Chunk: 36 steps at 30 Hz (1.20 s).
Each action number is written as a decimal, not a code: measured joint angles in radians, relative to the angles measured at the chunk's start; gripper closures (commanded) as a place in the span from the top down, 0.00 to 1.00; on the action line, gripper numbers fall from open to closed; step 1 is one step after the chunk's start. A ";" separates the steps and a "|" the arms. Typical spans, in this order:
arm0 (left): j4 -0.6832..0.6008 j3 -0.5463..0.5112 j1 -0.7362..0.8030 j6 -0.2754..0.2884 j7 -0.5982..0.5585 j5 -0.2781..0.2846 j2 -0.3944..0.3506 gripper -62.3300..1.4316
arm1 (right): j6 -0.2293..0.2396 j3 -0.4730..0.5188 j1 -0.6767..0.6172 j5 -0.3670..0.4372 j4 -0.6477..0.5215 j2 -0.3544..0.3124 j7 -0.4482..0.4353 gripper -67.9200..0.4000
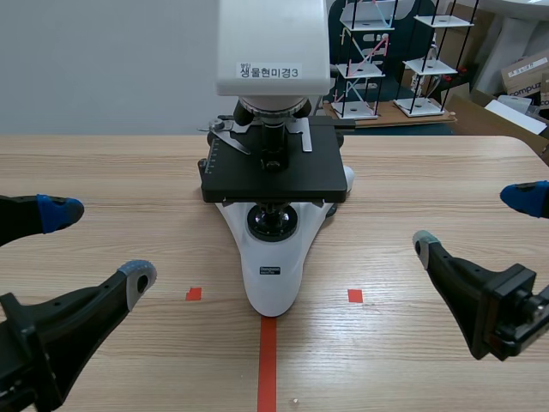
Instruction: Point at the eyepiece
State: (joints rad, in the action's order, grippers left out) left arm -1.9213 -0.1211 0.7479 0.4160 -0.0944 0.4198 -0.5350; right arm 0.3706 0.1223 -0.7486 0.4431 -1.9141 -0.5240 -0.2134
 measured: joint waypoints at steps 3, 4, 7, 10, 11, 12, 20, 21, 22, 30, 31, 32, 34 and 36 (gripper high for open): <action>0.000 0.000 0.000 0.000 0.000 0.000 0.000 0.99 | 0.000 0.000 0.000 0.000 0.000 0.000 -0.013 1.00; 0.000 0.000 0.000 0.000 0.000 0.000 0.000 0.99 | 0.000 0.000 0.000 0.001 0.000 0.000 -0.024 1.00; 0.000 0.000 0.000 0.000 0.000 0.000 0.000 0.99 | 0.000 0.000 0.000 0.004 0.000 0.000 -0.029 1.00; 0.000 0.000 0.000 0.000 0.000 0.000 0.000 0.99 | 0.000 0.000 0.000 0.004 0.000 0.000 -0.029 1.00; 0.000 0.000 0.000 0.000 0.000 0.000 0.000 0.99 | 0.000 0.000 0.000 0.004 0.000 0.000 -0.029 1.00; 0.000 0.000 0.000 0.000 0.000 0.000 0.000 0.99 | 0.000 0.000 0.000 0.004 0.000 0.000 -0.029 1.00; 0.000 0.000 0.000 0.000 0.000 0.000 0.000 0.99 | 0.000 0.000 0.000 0.004 0.000 0.000 -0.029 1.00; 0.000 0.000 0.000 0.000 0.000 0.000 0.000 0.99 | 0.000 0.000 0.000 0.004 0.000 0.000 -0.029 1.00; 0.000 0.000 0.000 0.000 0.000 0.000 0.000 0.99 | 0.000 0.000 0.000 0.004 0.000 0.000 -0.029 1.00; 0.000 0.000 0.000 0.000 0.000 0.000 0.000 0.99 | 0.000 0.000 0.000 0.004 0.000 0.000 -0.029 1.00; 0.000 0.000 0.000 0.000 0.000 0.000 0.000 0.99 | 0.000 0.000 0.000 0.004 0.000 0.000 -0.029 1.00; 0.000 0.000 0.000 0.000 0.000 0.000 0.000 0.99 | 0.000 0.000 0.000 0.004 0.000 0.000 -0.029 1.00; 0.000 0.000 0.000 0.000 0.000 0.000 0.000 0.99 | 0.000 0.000 0.000 0.004 0.000 0.000 -0.029 1.00; 0.000 0.000 0.000 0.000 0.000 0.000 0.000 0.99 | 0.000 0.000 0.000 0.004 0.000 0.000 -0.029 0.94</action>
State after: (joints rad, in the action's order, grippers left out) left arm -1.9213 -0.1211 0.7479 0.4160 -0.0944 0.4198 -0.5350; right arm 0.3706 0.1223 -0.7483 0.4469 -1.9141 -0.5240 -0.2428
